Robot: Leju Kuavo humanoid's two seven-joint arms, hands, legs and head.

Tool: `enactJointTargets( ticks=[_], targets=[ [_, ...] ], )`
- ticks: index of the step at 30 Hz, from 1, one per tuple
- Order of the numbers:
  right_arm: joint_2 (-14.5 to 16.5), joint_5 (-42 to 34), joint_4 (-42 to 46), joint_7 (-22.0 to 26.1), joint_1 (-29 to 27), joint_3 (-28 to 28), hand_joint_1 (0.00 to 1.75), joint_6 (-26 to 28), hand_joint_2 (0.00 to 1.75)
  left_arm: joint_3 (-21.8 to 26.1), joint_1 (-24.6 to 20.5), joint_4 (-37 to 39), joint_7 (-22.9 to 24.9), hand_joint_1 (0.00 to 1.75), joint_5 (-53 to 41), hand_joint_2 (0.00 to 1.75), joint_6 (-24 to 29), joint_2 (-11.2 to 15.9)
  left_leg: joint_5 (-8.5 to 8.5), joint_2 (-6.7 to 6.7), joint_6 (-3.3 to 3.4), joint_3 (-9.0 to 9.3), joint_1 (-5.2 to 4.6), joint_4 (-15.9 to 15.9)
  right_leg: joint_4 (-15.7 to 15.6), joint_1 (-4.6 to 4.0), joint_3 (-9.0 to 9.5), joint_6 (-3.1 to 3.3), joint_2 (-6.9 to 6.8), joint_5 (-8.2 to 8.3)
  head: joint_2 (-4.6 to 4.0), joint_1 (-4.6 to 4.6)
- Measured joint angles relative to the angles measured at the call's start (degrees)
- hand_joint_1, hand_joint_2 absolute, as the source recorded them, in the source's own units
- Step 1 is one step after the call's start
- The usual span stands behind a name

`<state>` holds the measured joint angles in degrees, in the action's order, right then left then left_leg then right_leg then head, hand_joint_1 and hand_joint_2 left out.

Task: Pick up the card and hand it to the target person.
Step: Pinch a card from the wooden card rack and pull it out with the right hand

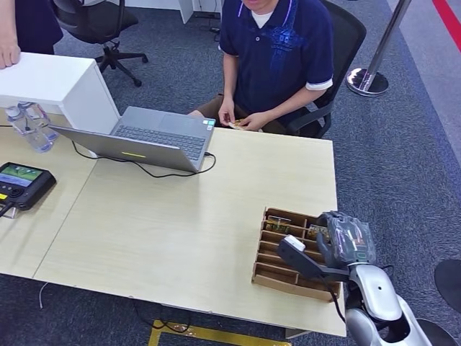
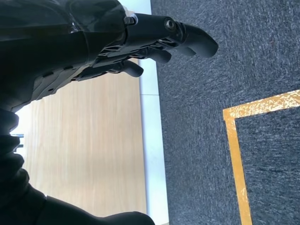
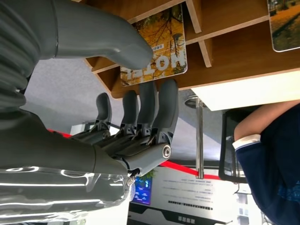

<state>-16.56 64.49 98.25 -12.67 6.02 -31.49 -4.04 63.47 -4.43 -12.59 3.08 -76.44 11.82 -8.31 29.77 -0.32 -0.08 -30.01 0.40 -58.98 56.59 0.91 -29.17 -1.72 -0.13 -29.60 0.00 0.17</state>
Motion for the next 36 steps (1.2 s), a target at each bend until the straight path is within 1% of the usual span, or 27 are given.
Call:
enactJointTargets(
  ticks=[2,4,7,10,14,18,22,25,28,29,36],
  targets=[
    [-0.2,-0.2,0.0,0.1,0.0,0.0,1.19,0.1,1.75,0.0,0.0,0.0,0.0,0.00,0.0,1.75,0.0,0.0,0.00,0.00,0.00,0.00,0.00,0.0,0.0,0.00,0.00,0.00,0.00,0.00,0.00,-0.01],
    [-0.3,-0.4,0.0,0.3,0.0,0.0,1.17,0.1,1.75,0.0,0.0,0.0,0.0,0.00,0.0,1.75,0.0,0.0,0.00,0.00,0.00,0.00,0.00,0.0,0.0,0.00,0.00,0.00,0.00,0.00,0.00,-0.01],
    [-0.4,-0.6,0.0,0.3,0.0,0.0,1.23,0.2,1.75,0.0,0.0,0.0,0.0,0.00,0.0,1.75,0.0,0.0,0.00,0.00,0.00,0.00,0.00,0.0,0.0,0.00,0.00,0.00,0.00,0.00,0.00,-0.01],
    [-0.5,-0.7,0.0,0.4,0.0,-0.1,1.22,0.2,1.75,0.0,0.0,0.0,-0.1,0.00,0.0,1.75,0.0,0.0,0.00,0.00,0.00,0.00,0.00,0.0,0.0,0.00,0.00,0.00,0.00,0.00,0.00,-0.01],
    [-0.6,-0.7,0.0,0.4,0.0,-0.1,1.13,0.2,1.75,0.0,0.0,0.0,-0.2,0.00,0.0,1.75,0.0,0.0,0.00,0.00,0.00,0.00,0.00,0.0,0.0,0.00,0.00,0.00,0.00,0.00,0.00,-0.01],
    [-0.6,-0.8,-0.1,0.4,0.1,-0.2,1.19,0.2,1.75,0.0,0.0,0.0,-0.2,0.00,0.0,1.75,0.0,0.0,0.00,0.00,0.00,0.00,0.00,0.0,0.0,0.00,0.01,0.00,0.00,0.00,0.00,0.00],
    [-0.5,-0.9,-0.4,0.5,0.3,-0.2,1.20,0.2,1.75,0.0,0.0,0.0,-0.2,0.00,0.2,1.75,0.0,0.0,0.00,0.00,0.00,-0.01,0.00,0.0,0.0,0.00,0.01,0.00,0.00,0.00,0.00,-0.01],
    [-0.5,-0.9,-0.7,0.5,0.5,-0.2,1.31,0.2,1.75,0.0,0.0,0.0,-0.2,0.00,0.3,1.75,0.0,0.0,0.00,0.00,0.00,-0.01,0.00,0.0,0.0,0.00,0.01,0.00,0.00,0.00,0.00,-0.01],
    [-0.5,-0.9,-0.9,0.5,0.6,-0.2,1.50,0.2,1.75,0.0,0.0,0.0,-0.1,0.00,0.3,1.75,0.0,0.0,0.00,0.00,0.00,-0.01,0.00,0.0,0.0,0.00,0.01,0.00,0.00,0.00,0.00,-0.01],
    [-0.5,-0.9,-0.9,0.6,0.6,-0.2,1.53,0.2,1.75,0.0,0.0,0.0,-0.1,0.00,0.3,1.75,0.0,0.0,0.00,0.00,0.00,-0.01,0.00,0.0,0.0,0.00,0.01,0.00,0.00,0.00,0.00,-0.01],
    [-0.5,-0.9,-1.2,0.7,0.8,-0.3,1.53,0.2,1.75,0.0,0.0,0.0,0.0,0.00,0.3,1.75,0.0,0.0,0.00,0.00,0.00,0.01,0.00,0.0,0.0,0.00,0.02,0.00,0.00,0.00,0.00,-0.01]
  ],
)
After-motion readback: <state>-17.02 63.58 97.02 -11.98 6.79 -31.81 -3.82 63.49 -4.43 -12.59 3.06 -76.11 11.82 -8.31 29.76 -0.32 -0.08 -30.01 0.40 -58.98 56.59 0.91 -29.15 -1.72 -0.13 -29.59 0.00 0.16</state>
